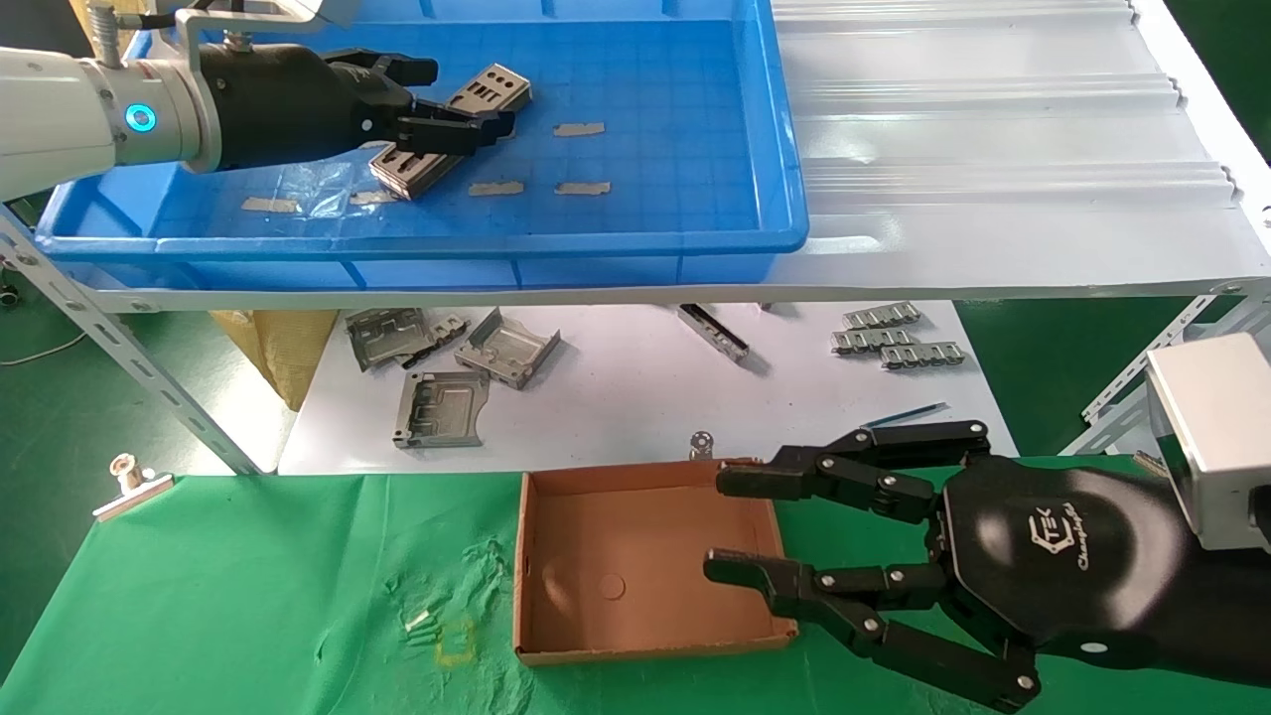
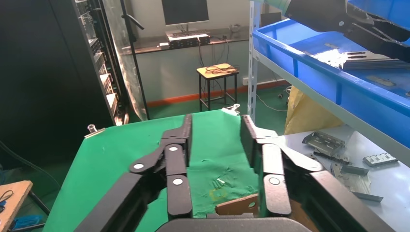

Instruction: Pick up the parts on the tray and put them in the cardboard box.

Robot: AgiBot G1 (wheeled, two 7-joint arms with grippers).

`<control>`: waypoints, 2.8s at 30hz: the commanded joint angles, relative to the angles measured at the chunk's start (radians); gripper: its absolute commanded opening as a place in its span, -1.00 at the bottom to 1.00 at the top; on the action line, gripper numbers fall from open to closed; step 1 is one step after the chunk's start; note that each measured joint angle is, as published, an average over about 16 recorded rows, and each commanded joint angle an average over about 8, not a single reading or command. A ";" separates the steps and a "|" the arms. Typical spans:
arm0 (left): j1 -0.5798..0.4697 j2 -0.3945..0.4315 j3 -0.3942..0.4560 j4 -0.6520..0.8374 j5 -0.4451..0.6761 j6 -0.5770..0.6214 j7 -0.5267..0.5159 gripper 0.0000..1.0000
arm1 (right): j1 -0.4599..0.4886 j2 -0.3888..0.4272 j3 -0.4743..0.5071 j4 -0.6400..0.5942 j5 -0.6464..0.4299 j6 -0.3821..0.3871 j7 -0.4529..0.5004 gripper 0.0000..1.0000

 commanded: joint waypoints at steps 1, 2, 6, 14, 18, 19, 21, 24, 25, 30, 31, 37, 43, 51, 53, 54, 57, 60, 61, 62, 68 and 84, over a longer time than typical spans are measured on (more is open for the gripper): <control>-0.001 0.001 -0.001 0.005 -0.001 0.001 -0.002 -1.00 | 0.000 0.000 0.000 0.000 0.000 0.000 0.000 1.00; -0.001 0.001 -0.001 0.006 -0.001 -0.001 -0.001 -1.00 | 0.000 0.000 0.000 0.000 0.000 0.000 0.000 1.00; 0.000 0.002 -0.001 0.007 -0.001 -0.007 0.006 -1.00 | 0.000 0.000 0.000 0.000 0.000 0.000 0.000 1.00; 0.002 0.006 0.000 0.010 0.001 -0.018 0.017 -1.00 | 0.000 0.000 0.000 0.000 0.000 0.000 0.000 1.00; 0.004 0.009 0.001 0.013 0.001 -0.030 0.021 -1.00 | 0.000 0.000 0.000 0.000 0.000 0.000 0.000 1.00; 0.004 0.010 0.000 0.013 0.001 -0.032 0.022 -1.00 | 0.000 0.000 0.000 0.000 0.000 0.000 0.000 1.00; 0.005 0.010 -0.001 0.013 -0.001 -0.037 0.025 -1.00 | 0.000 0.000 0.000 0.000 0.000 0.000 0.000 1.00; 0.006 0.010 -0.003 0.012 -0.003 -0.042 0.029 -1.00 | 0.000 0.000 0.000 0.000 0.000 0.000 0.000 1.00; 0.006 0.010 -0.003 0.011 -0.004 -0.043 0.031 -1.00 | 0.000 0.000 0.000 0.000 0.000 0.000 0.000 1.00; 0.005 0.009 -0.005 0.010 -0.007 -0.048 0.039 -1.00 | 0.000 0.000 0.000 0.000 0.000 0.000 0.000 1.00; 0.005 0.009 -0.006 0.010 -0.007 -0.049 0.041 -1.00 | 0.000 0.000 0.000 0.000 0.000 0.000 0.000 1.00; 0.004 0.014 -0.005 0.011 -0.007 -0.052 0.045 -0.63 | 0.000 0.000 0.000 0.000 0.000 0.000 0.000 1.00; 0.005 0.018 -0.004 0.014 -0.005 -0.057 0.046 0.86 | 0.000 0.000 0.000 0.000 0.000 0.000 0.000 1.00; 0.004 0.018 -0.005 0.015 -0.006 -0.060 0.051 1.00 | 0.000 0.000 0.000 0.000 0.000 0.000 0.000 1.00; 0.004 0.016 -0.005 0.015 -0.007 -0.059 0.052 1.00 | 0.000 0.000 0.000 0.000 0.000 0.000 0.000 1.00; 0.003 0.016 -0.006 0.014 -0.007 -0.058 0.053 1.00 | 0.000 0.000 0.000 0.000 0.000 0.000 0.000 1.00; 0.003 0.014 -0.007 0.014 -0.010 -0.054 0.054 1.00 | 0.000 0.000 0.000 0.000 0.000 0.000 0.000 1.00; 0.003 0.013 -0.009 0.014 -0.012 -0.051 0.055 0.55 | 0.000 0.000 0.000 0.000 0.000 0.000 0.000 1.00; 0.003 0.013 -0.010 0.015 -0.013 -0.050 0.055 0.30 | 0.000 0.000 0.000 0.000 0.000 0.000 0.000 1.00; 0.003 0.012 -0.010 0.015 -0.014 -0.050 0.055 0.05 | 0.000 0.000 0.000 0.000 0.000 0.000 0.000 1.00; 0.003 0.013 -0.012 0.019 -0.017 -0.047 0.050 -1.00 | 0.000 0.000 0.000 0.000 0.000 0.000 0.000 1.00; 0.004 0.015 -0.010 0.022 -0.014 -0.048 0.044 -1.00 | 0.000 0.000 0.000 0.000 0.000 0.000 0.000 1.00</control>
